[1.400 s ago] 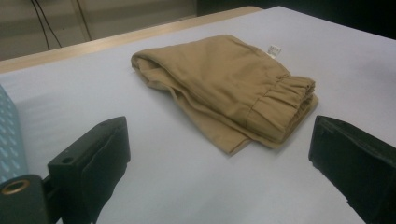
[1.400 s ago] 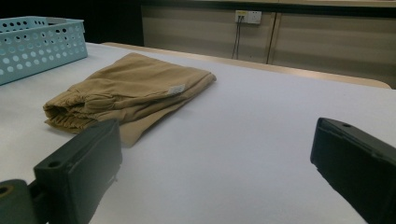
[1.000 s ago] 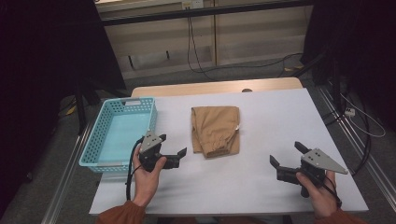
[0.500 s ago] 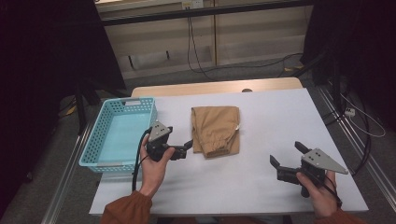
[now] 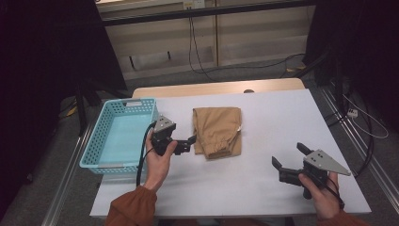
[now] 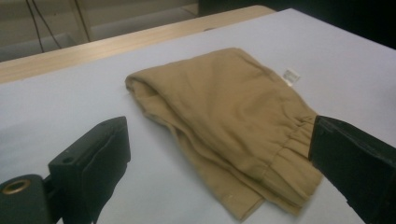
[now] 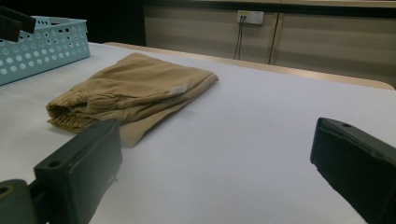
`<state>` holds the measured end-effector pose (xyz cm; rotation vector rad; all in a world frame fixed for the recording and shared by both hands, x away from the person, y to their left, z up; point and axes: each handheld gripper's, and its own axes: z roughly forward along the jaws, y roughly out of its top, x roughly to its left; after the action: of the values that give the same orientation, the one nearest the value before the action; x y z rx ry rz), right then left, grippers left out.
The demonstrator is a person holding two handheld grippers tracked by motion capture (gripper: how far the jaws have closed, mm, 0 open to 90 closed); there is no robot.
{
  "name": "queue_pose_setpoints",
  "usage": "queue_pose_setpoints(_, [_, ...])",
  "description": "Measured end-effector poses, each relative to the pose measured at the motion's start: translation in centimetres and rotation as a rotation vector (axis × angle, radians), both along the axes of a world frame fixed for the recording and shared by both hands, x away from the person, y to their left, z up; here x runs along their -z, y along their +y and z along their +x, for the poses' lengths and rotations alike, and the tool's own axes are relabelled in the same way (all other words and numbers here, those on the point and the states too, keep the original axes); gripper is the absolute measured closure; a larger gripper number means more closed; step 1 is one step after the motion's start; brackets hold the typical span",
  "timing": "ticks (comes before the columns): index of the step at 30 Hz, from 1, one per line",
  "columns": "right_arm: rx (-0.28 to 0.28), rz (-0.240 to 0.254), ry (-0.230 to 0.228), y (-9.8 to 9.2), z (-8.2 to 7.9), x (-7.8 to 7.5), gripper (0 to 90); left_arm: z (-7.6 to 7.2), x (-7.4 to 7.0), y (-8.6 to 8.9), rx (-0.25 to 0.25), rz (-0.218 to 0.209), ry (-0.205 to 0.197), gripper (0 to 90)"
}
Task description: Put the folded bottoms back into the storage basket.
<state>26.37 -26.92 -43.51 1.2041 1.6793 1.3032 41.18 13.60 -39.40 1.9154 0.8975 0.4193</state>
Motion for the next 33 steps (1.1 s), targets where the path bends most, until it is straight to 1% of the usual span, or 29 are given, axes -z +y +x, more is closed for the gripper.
queue_pose_setpoints(6, [0.000, 0.000, 0.000, 0.0, 0.0, 0.0, 1.9, 0.7, -0.2, 0.0, -0.009, -0.001, 0.000, 5.9])
queue_pose_setpoints(8, [-0.001, -0.001, 0.000, 0.0, 0.0, 0.0, 1.9, 1.2, -0.4, -0.2, -0.014, 0.008, 0.006, 6.1])
queue_pose_setpoints(10, [-0.001, -0.002, 0.000, 0.0, 0.0, 0.0, 1.9, 1.5, -0.5, -0.4, -0.018, -0.005, 0.013, 6.2])
queue_pose_setpoints(12, [-0.001, -0.001, 0.001, 0.0, 0.0, 0.0, 1.9, 1.7, -0.6, -0.5, -0.011, -0.002, 0.016, 6.7])
queue_pose_setpoints(13, [-0.001, -0.002, 0.000, 0.0, 0.0, 0.0, 1.9, 1.8, -0.6, -0.6, -0.011, -0.007, 0.016, 6.8])
queue_pose_setpoints(14, [-0.002, -0.002, 0.000, 0.0, 0.0, 0.0, 1.9, 2.1, -0.6, -0.9, -0.010, -0.021, 0.020, 6.6])
queue_pose_setpoints(16, [-0.001, -0.001, 0.001, 0.0, 0.0, 0.0, 1.9, 2.2, -0.6, -1.0, -0.009, -0.020, 0.020, 6.5])
queue_pose_setpoints(20, [-0.003, -0.001, 0.001, 0.0, 0.0, 0.0, 1.9, 3.0, -0.5, -1.5, -0.008, -0.014, 0.049, 5.1])
queue_pose_setpoints(21, [-0.003, -0.001, 0.002, 0.0, 0.0, 0.0, 1.9, 3.0, -0.5, -1.5, -0.008, -0.014, 0.049, 5.1])
queue_pose_setpoints(22, [-0.003, 0.000, 0.002, 0.0, 0.0, 0.0, 1.9, 3.3, -0.3, -1.7, -0.007, -0.027, 0.074, 5.1])
queue_pose_setpoints(23, [-0.003, 0.002, 0.003, 0.0, 0.0, 0.1, 1.9, 3.5, -0.2, -1.8, -0.007, -0.039, 0.088, 5.1])
queue_pose_setpoints(25, [-0.003, 0.003, 0.005, 0.0, 0.1, 0.1, 1.9, 3.6, -0.1, -1.9, -0.013, -0.043, 0.094, 5.1])
queue_pose_setpoints(26, [-0.005, 0.002, 0.006, 0.1, 0.1, 0.1, 1.9, 4.0, 0.2, -2.0, -0.030, -0.044, 0.106, 5.1])
queue_pose_setpoints(27, [-0.005, 0.002, 0.005, 0.1, 0.0, 0.1, 1.9, 4.0, 0.2, -2.0, -0.030, -0.044, 0.106, 5.1])
queue_pose_setpoints(29, [-0.006, 0.001, 0.004, 0.1, 0.0, 0.1, 1.9, 4.4, 0.3, -2.1, -0.036, -0.029, 0.125, 5.1])
queue_pose_setpoints(30, [-0.007, 0.001, 0.004, 0.0, 0.1, 0.1, 1.9, 4.7, 0.4, -2.2, -0.039, -0.020, 0.155, 5.1])
queue_pose_setpoints(31, [-0.006, 0.000, 0.003, 0.0, 0.0, 0.1, 1.9, 4.9, 0.4, -2.3, -0.038, -0.026, 0.164, 5.1])
queue_pose_setpoints(33, [-0.006, 0.001, 0.004, 0.0, 0.0, 0.1, 1.9, 5.0, 0.4, -2.4, -0.035, -0.023, 0.169, 5.4])
